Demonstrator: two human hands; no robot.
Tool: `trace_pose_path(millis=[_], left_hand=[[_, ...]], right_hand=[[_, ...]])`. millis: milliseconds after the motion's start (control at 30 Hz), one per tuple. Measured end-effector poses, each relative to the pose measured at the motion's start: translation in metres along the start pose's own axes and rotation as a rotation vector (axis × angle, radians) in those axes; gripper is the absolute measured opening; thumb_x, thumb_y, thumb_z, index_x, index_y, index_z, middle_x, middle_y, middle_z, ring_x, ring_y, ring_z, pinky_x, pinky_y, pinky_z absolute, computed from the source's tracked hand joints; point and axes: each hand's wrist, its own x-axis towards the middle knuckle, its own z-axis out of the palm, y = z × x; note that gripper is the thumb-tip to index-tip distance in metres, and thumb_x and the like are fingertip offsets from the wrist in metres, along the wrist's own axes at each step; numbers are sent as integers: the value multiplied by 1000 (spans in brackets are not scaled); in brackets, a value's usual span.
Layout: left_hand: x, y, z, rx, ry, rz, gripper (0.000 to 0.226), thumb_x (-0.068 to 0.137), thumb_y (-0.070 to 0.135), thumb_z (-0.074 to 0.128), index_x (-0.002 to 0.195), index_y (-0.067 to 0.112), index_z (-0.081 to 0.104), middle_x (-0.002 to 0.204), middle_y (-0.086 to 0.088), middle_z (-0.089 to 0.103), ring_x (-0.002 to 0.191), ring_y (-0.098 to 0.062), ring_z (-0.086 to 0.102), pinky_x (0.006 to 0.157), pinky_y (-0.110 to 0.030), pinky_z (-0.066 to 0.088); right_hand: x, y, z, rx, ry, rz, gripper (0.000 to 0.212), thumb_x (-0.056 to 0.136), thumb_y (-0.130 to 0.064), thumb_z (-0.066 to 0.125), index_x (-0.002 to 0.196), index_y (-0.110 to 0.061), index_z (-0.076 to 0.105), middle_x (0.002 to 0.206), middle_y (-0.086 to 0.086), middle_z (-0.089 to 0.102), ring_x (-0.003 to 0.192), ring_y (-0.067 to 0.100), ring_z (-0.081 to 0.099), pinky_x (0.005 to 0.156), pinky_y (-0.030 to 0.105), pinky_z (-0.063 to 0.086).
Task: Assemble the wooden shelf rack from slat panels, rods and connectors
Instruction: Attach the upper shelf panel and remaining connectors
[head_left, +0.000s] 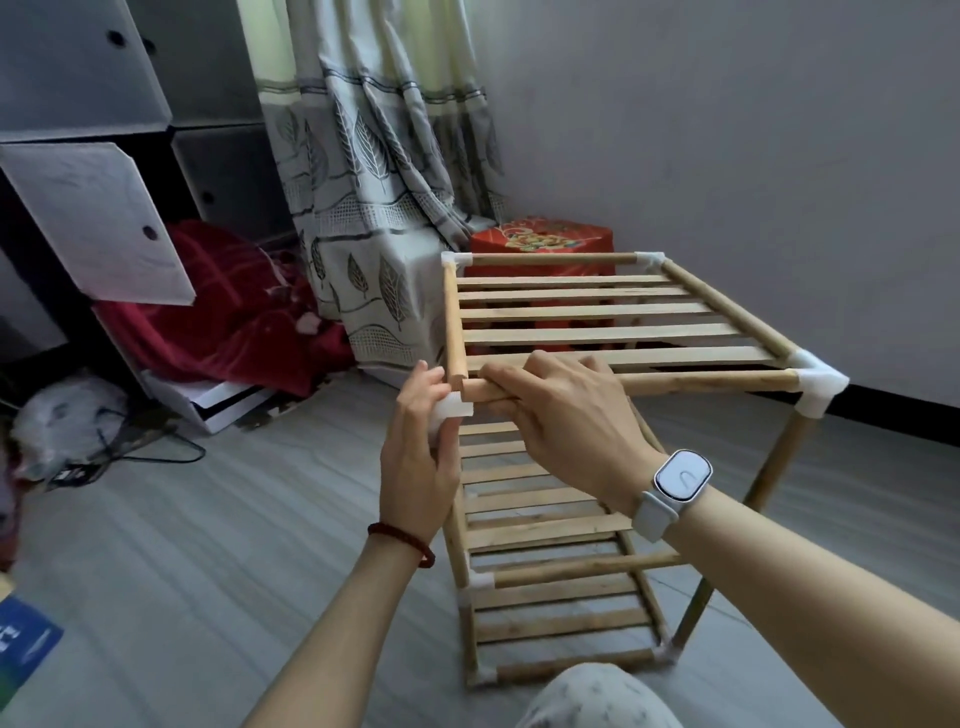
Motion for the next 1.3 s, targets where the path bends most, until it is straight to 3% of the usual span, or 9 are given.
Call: trace_pose_path(millis=[133, 367, 500, 633, 767, 933, 1067, 1167, 1300], left_hand=[[1, 2, -10, -26, -17, -31, 24, 92, 12, 49, 116, 14, 47, 129, -4, 50, 131, -23, 42, 105, -13, 31], [-2, 10, -13, -82, -22, -104, 26, 93, 13, 51, 118, 19, 46, 132, 7, 48, 133, -25, 41, 105, -17, 35], [-3, 10, -15, -45, -23, -67, 29, 93, 16, 49, 121, 18, 46, 134, -1, 48, 132, -23, 42, 105, -19, 37], [-2, 15, -17, -7, -45, -44, 31, 91, 8, 56, 120, 14, 48, 133, -6, 50, 129, -21, 45, 105, -17, 36], [-3, 16, -21, 39, -65, 1, 37, 86, -1, 57, 122, 6, 52, 135, -6, 49, 128, -20, 44, 105, -18, 37], [-4, 24, -20, 63, -78, 22, 44, 85, -6, 58, 125, 9, 53, 135, -2, 49, 131, -21, 42, 98, -34, 45], [2, 26, -21, 42, -135, 34, 48, 84, -9, 57, 127, 11, 46, 134, -1, 48, 128, -27, 47, 95, -33, 47], [0, 25, -30, -26, -201, -52, 52, 88, 2, 52, 136, 17, 38, 141, -4, 45, 126, -17, 49, 95, -15, 44], [8, 25, -42, -492, -231, -386, 52, 92, 13, 43, 140, 31, 34, 143, 17, 45, 128, -13, 48, 103, -24, 42]], right_hand=[[2, 6, 4, -21, -50, 8, 35, 97, -33, 42, 132, -35, 46, 99, -4, 56, 94, 20, 53, 77, 34, 32], [0, 5, 9, -32, -61, -24, 33, 97, -35, 43, 129, -29, 51, 97, -2, 56, 89, 22, 54, 73, 34, 32], [-2, 5, 8, -44, -70, -52, 32, 97, -31, 44, 127, -26, 52, 95, 0, 57, 87, 23, 55, 72, 34, 33], [-5, 5, 8, -52, -113, -72, 34, 97, -31, 41, 129, -26, 51, 93, 0, 57, 86, 22, 54, 73, 35, 37], [-4, 5, 7, -48, -118, -80, 41, 98, -32, 42, 139, -29, 43, 94, 0, 56, 86, 21, 53, 70, 32, 29], [-1, 4, 13, -89, -139, -84, 51, 99, -30, 37, 148, -28, 22, 103, 0, 52, 94, 20, 50, 74, 31, 28], [0, 7, 10, -66, -149, -102, 46, 99, -35, 33, 144, -28, 31, 105, -1, 54, 97, 20, 53, 79, 33, 33], [-2, 8, 6, -9, -138, -104, 46, 96, -44, 37, 140, -30, 39, 98, -5, 56, 89, 18, 55, 73, 32, 36], [2, -4, 11, 54, -103, -101, 51, 90, -59, 40, 130, -28, 45, 110, -8, 59, 97, 14, 58, 76, 31, 39]])
